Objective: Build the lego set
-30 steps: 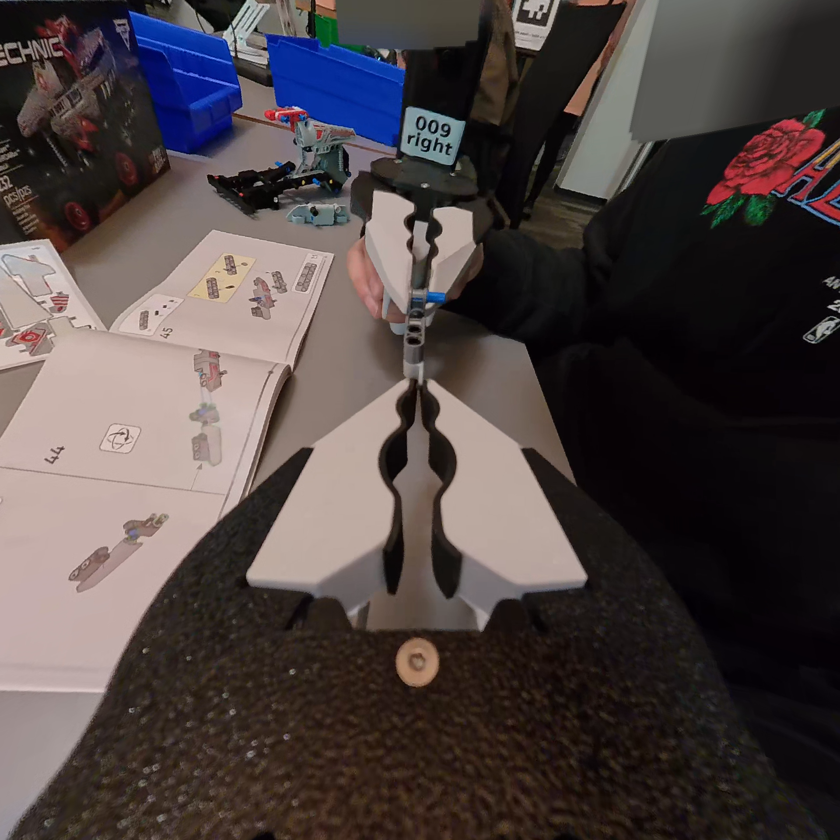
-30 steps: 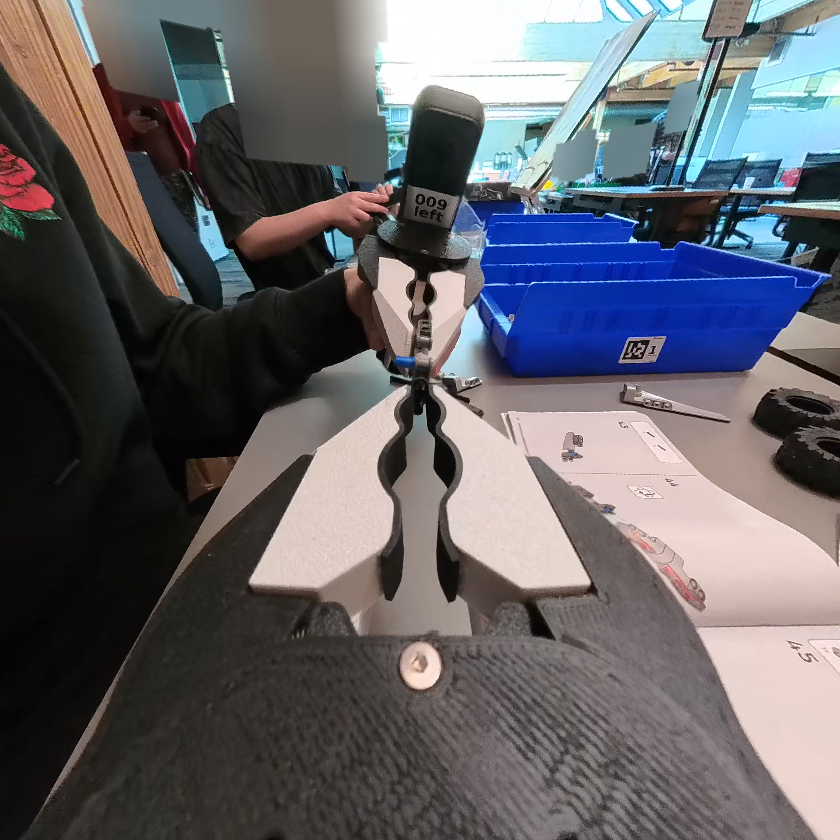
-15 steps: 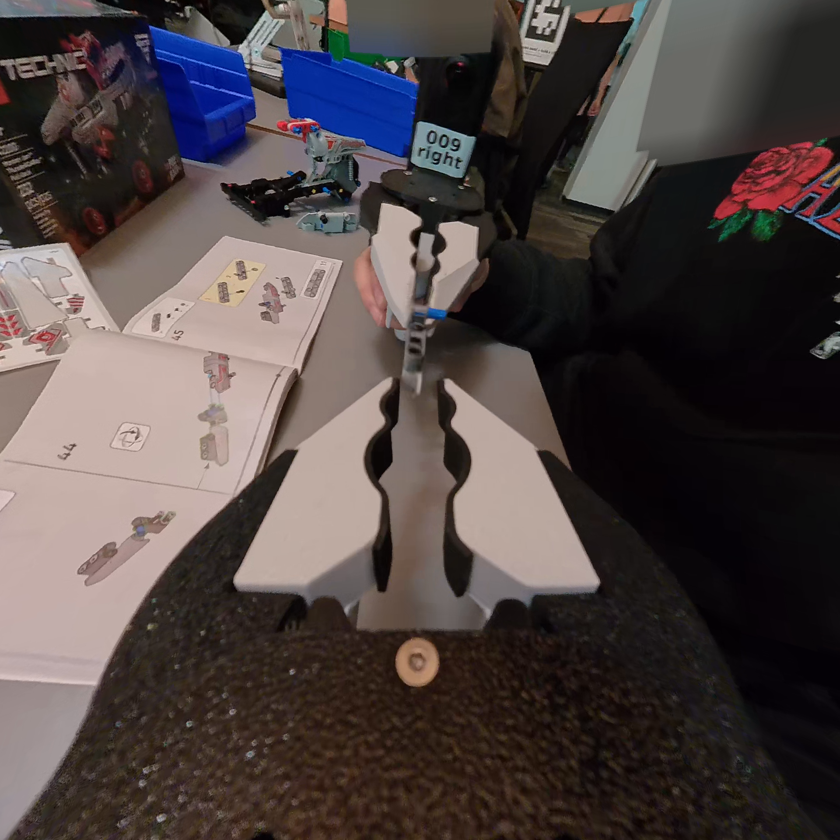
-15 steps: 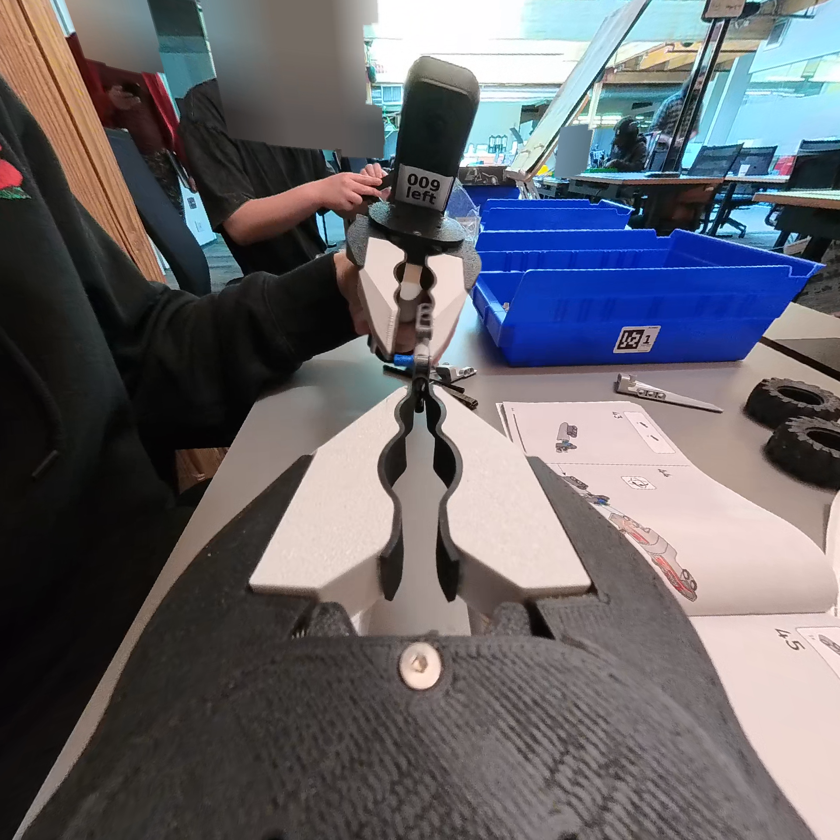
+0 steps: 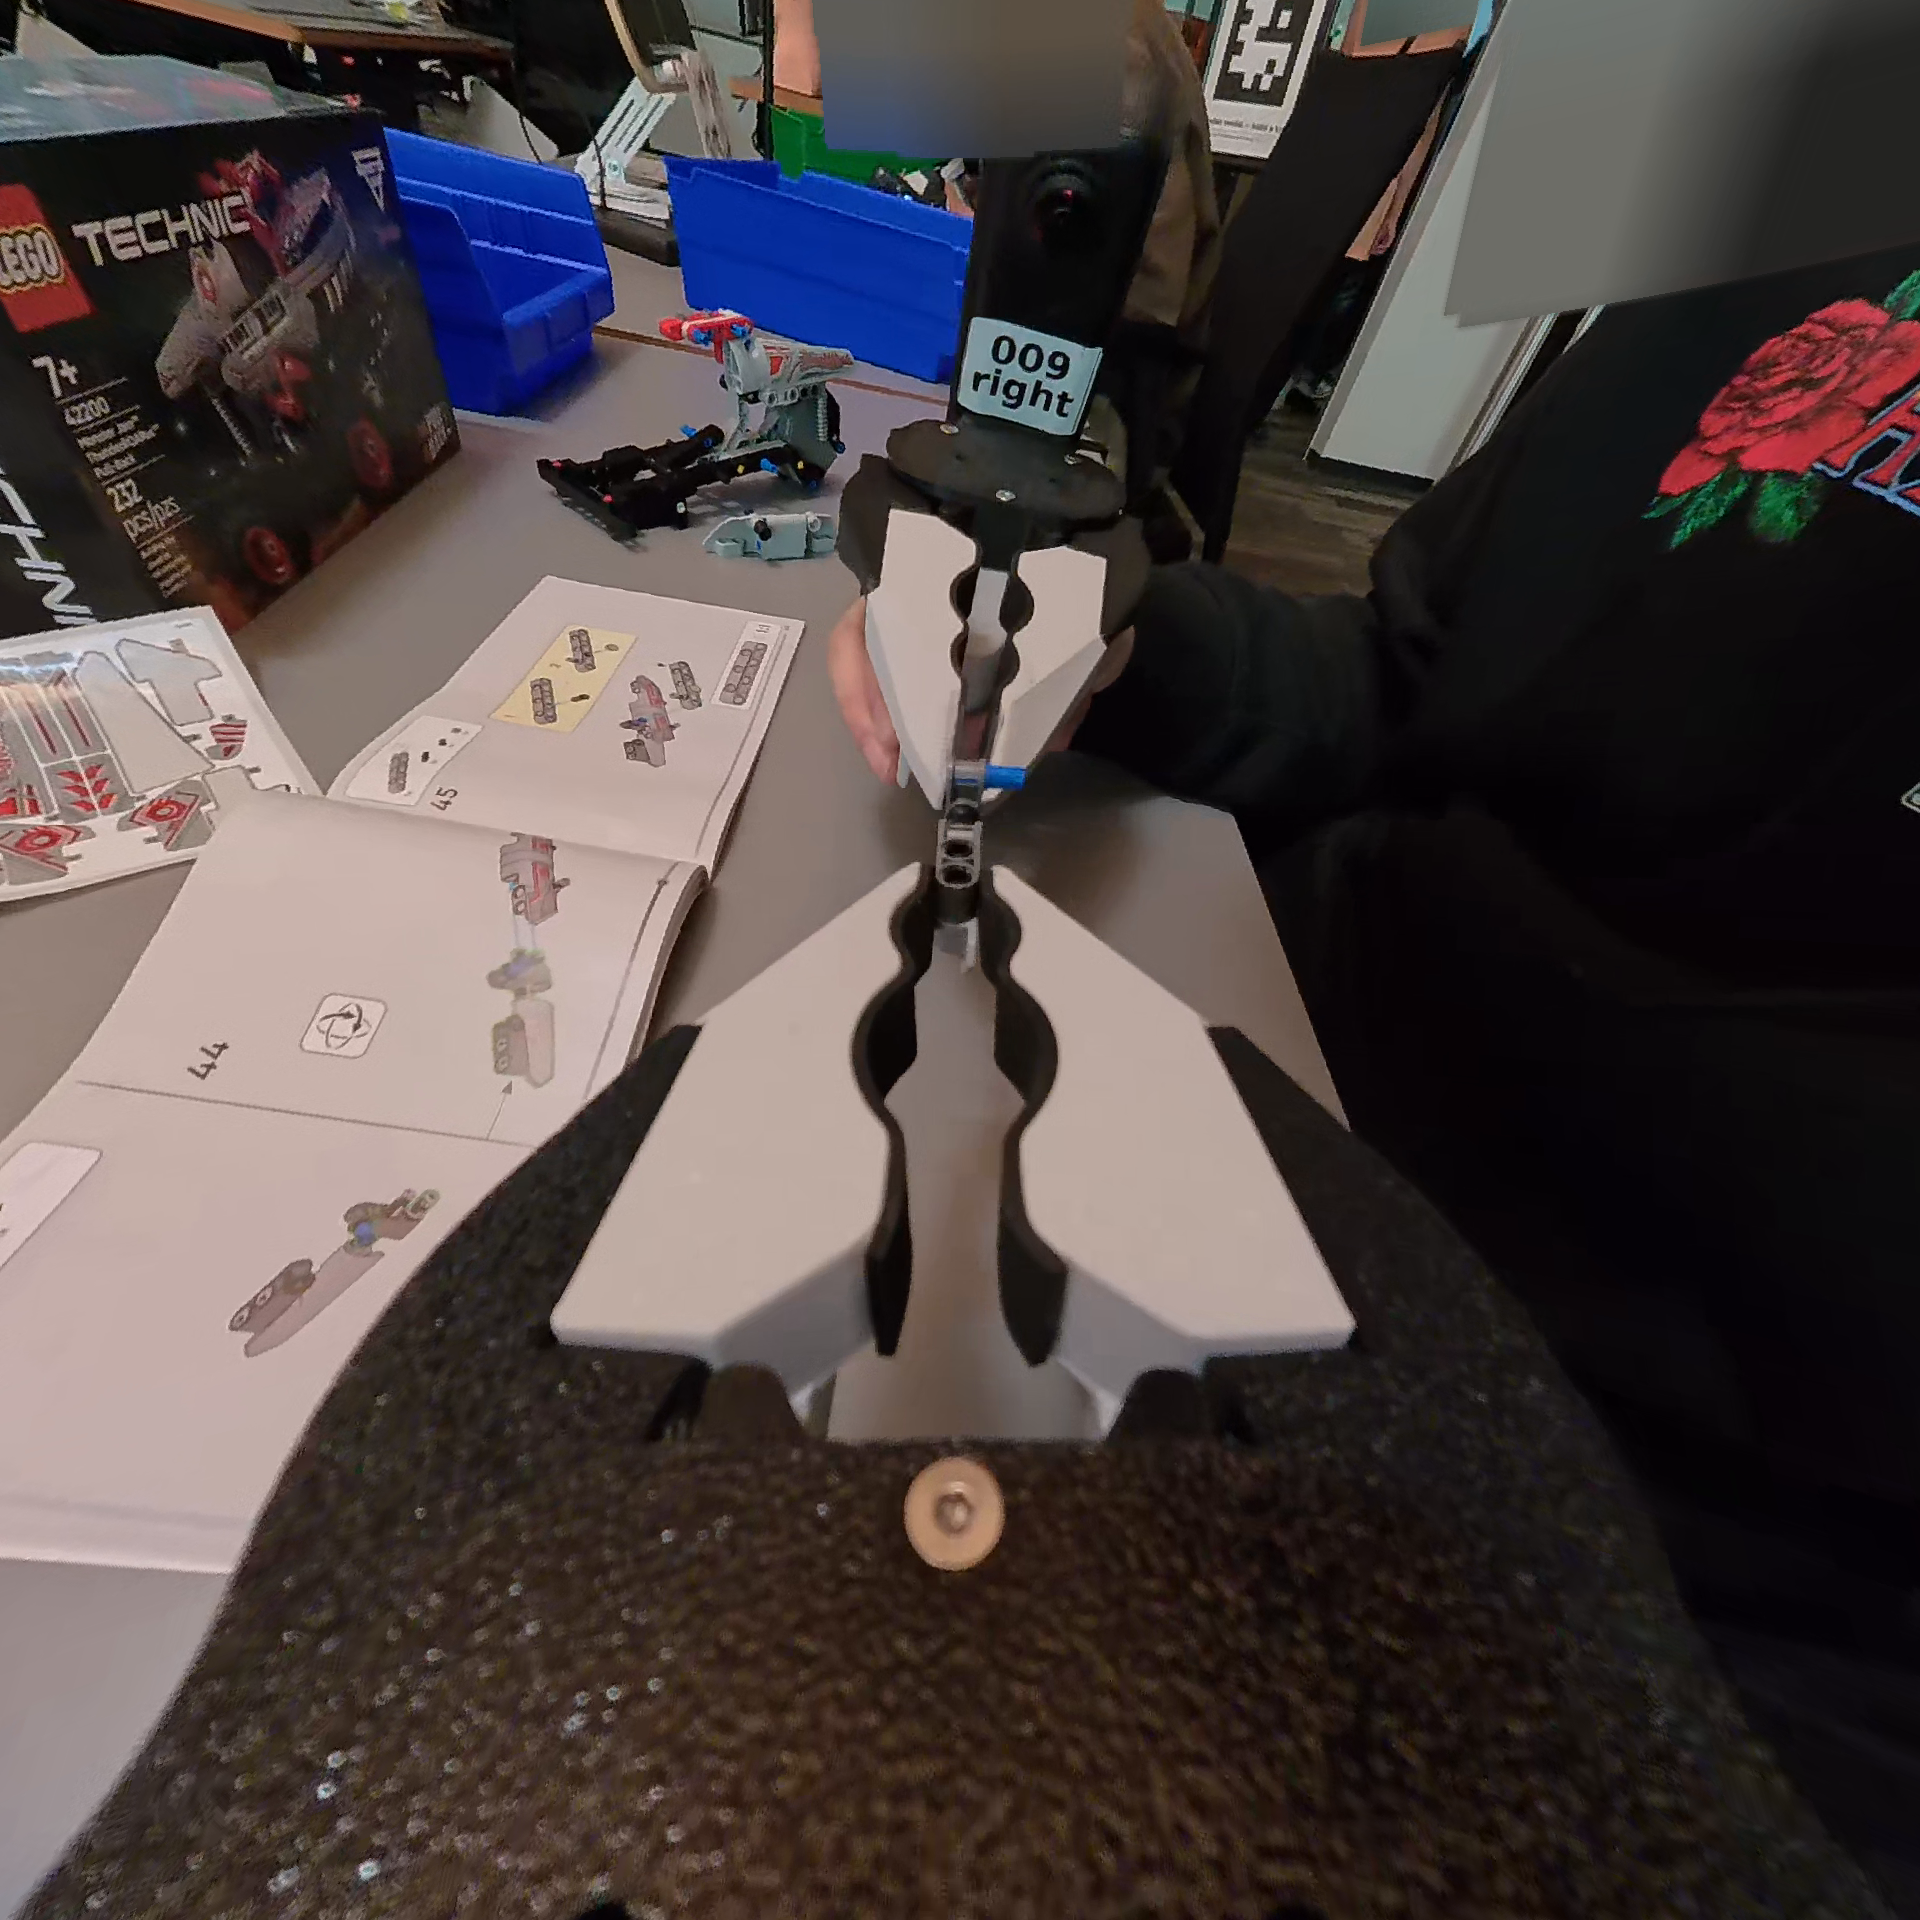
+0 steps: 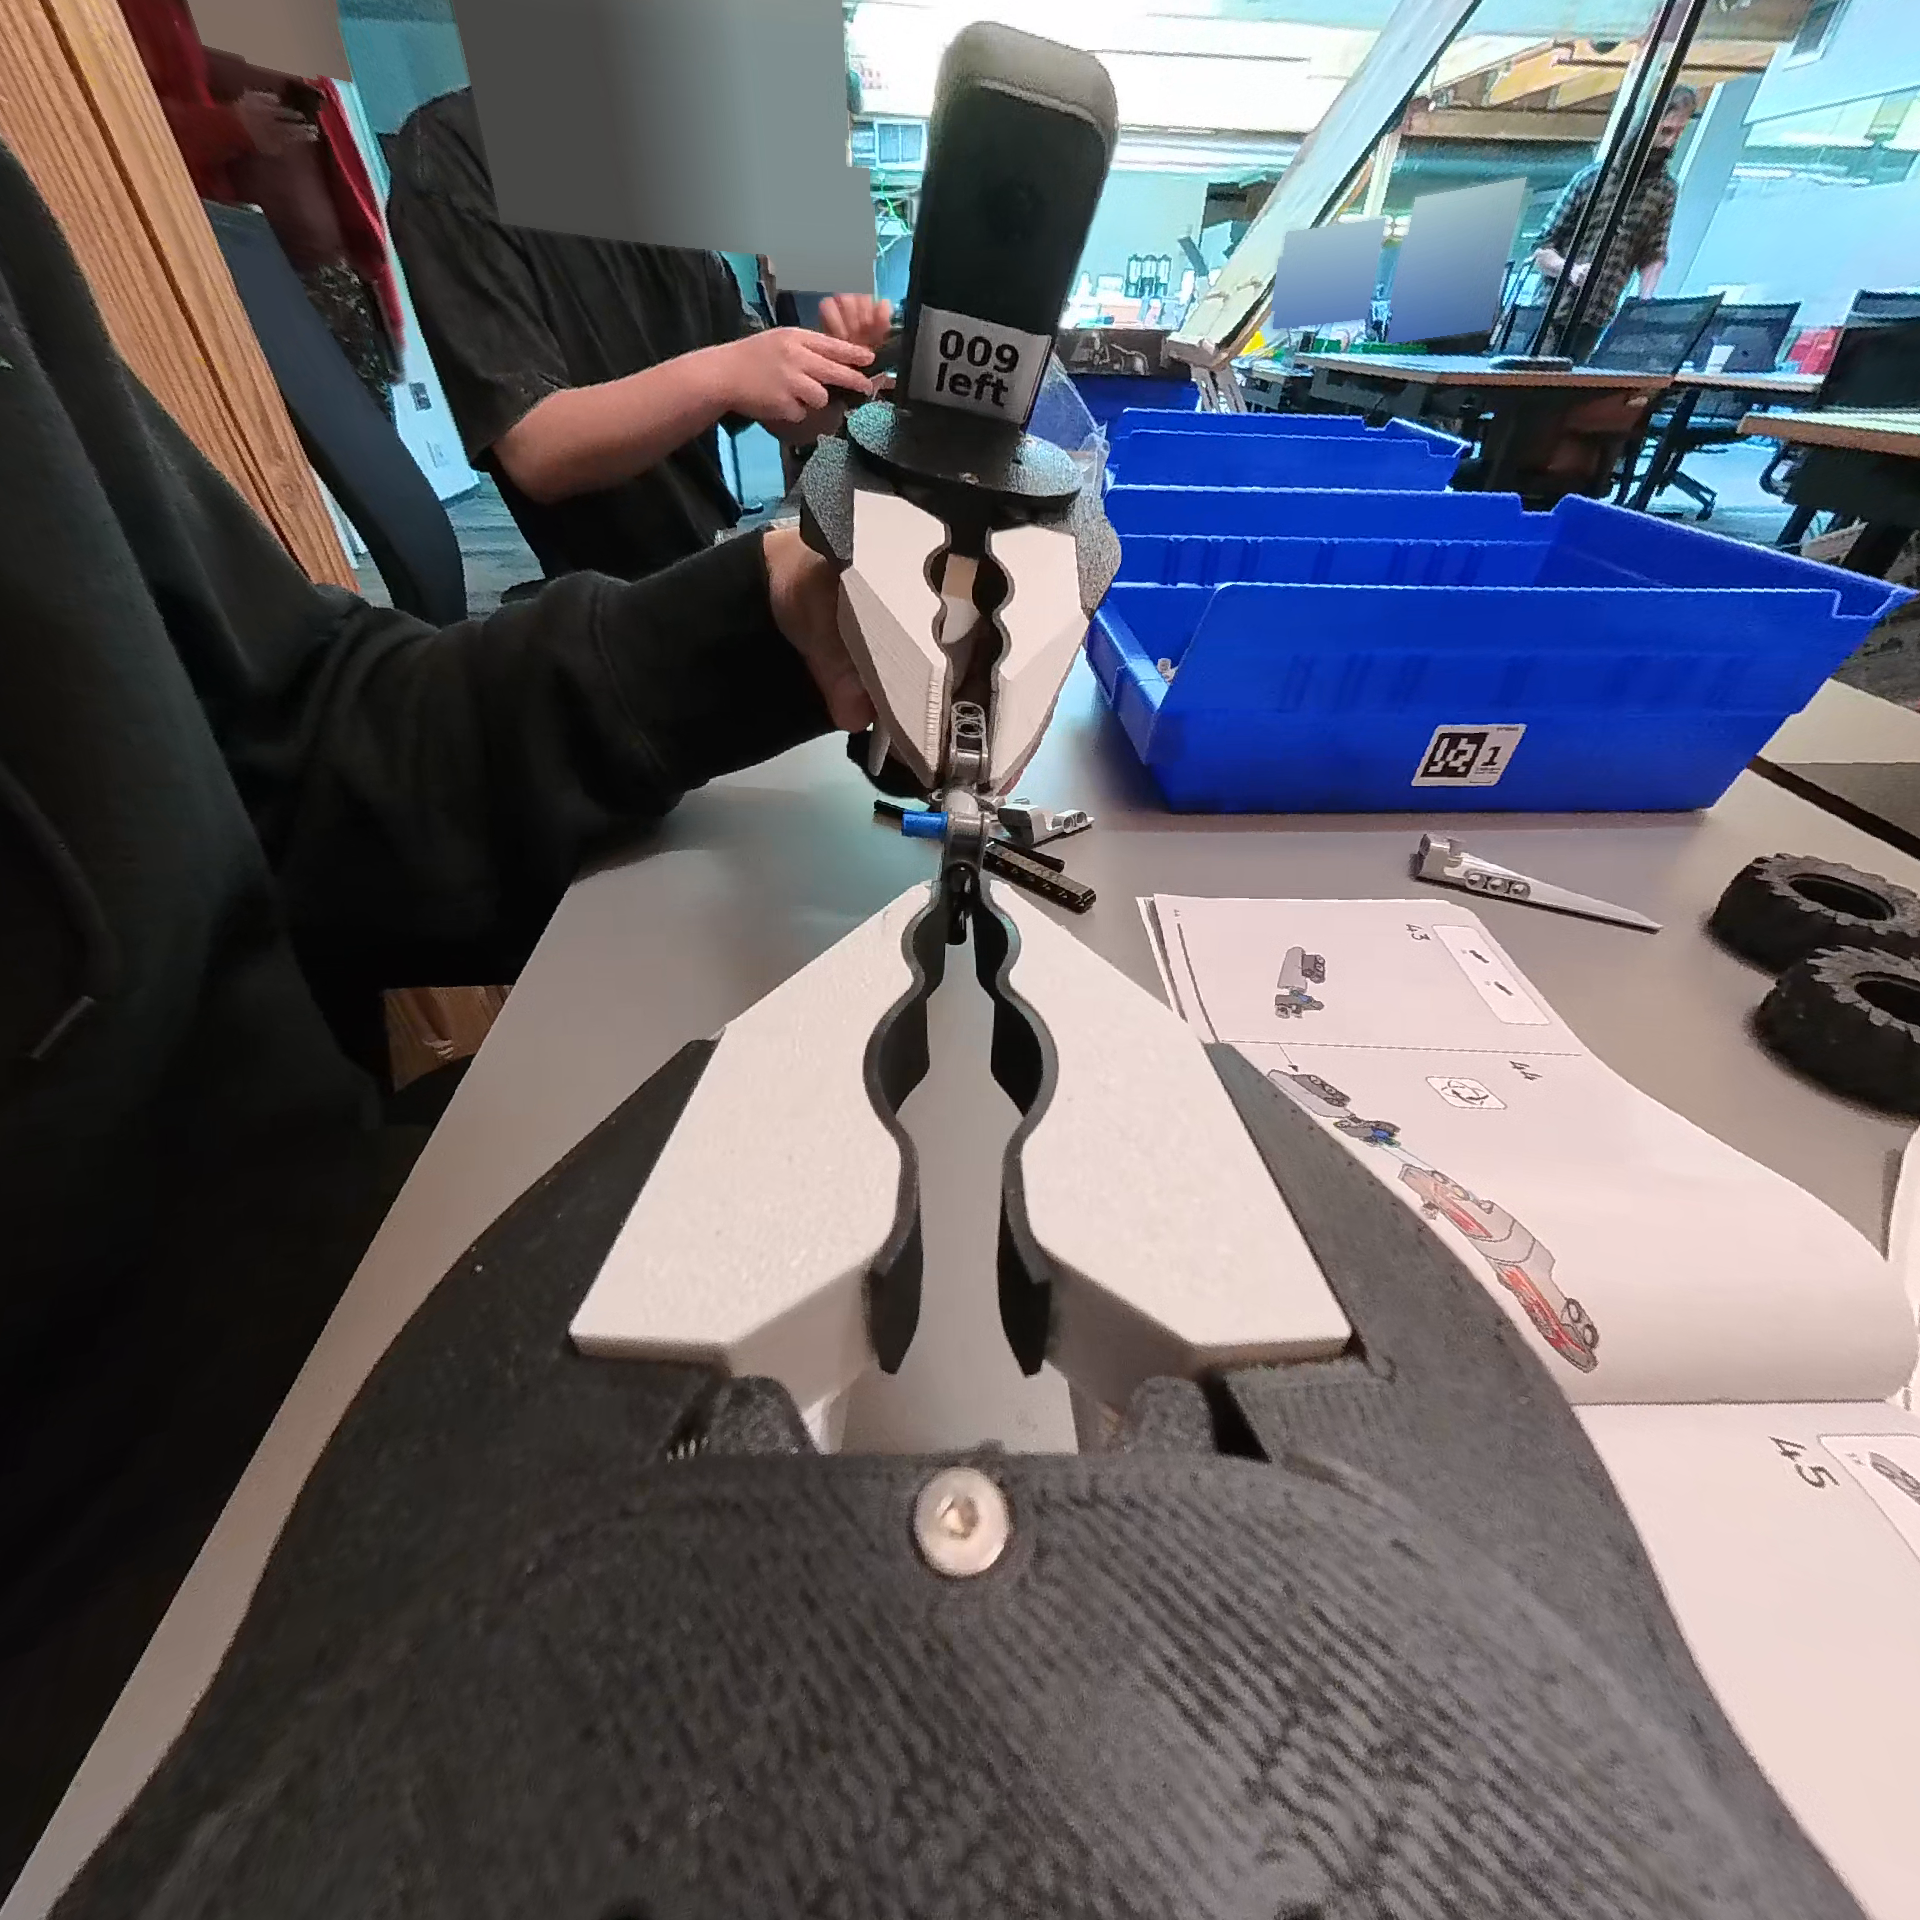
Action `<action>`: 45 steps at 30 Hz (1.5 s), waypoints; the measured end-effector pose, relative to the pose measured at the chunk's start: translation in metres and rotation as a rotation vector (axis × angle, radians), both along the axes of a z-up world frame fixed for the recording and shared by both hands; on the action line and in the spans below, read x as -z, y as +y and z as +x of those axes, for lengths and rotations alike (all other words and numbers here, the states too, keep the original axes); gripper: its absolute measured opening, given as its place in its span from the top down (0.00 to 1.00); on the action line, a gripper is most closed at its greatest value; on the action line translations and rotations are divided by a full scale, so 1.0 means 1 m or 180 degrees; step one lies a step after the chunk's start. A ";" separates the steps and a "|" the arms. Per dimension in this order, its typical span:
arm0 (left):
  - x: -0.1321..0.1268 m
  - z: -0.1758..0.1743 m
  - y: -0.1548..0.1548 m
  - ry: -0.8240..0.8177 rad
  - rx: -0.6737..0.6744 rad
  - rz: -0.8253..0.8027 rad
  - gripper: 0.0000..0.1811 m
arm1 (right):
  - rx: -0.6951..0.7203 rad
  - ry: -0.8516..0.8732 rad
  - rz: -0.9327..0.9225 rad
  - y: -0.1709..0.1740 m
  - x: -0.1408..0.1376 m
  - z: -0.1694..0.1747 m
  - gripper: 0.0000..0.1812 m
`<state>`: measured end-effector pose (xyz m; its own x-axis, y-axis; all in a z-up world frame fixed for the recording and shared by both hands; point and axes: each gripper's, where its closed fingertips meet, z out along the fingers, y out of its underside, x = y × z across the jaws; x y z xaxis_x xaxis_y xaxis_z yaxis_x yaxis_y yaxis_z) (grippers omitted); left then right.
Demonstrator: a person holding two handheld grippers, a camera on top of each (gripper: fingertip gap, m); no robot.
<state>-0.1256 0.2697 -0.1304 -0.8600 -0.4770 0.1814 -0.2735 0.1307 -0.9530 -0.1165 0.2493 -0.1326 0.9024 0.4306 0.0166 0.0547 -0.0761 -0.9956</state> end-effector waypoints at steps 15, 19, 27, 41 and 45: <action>-0.001 0.005 0.006 0.0247 -0.0135 -0.0148 0.97 | 0.0176 0.0252 -0.0013 0.001 -0.002 0.013 0.95; 0.000 0.006 0.012 0.0280 -0.0216 -0.0146 0.97 | 0.0166 0.0232 -0.0030 0.002 -0.001 0.011 0.94; -0.006 0.010 0.043 0.0323 -0.0607 -0.0280 0.97 | 0.0165 0.0084 -0.0148 0.005 0.006 0.007 0.91; -0.011 0.026 0.101 0.0545 -0.1521 -0.0819 0.97 | 0.0060 -0.0214 -0.0400 0.009 0.022 -0.005 0.92; -0.008 0.026 0.095 0.0557 -0.1470 -0.0745 0.97 | 0.0079 -0.0184 -0.0384 0.009 0.020 -0.003 0.92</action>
<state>-0.0994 0.3652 -0.1220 -0.5182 -0.7276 0.4495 -0.4092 -0.2506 -0.8774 -0.1200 0.2588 -0.1529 0.9118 0.4101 0.0184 0.1083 -0.1972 -0.9744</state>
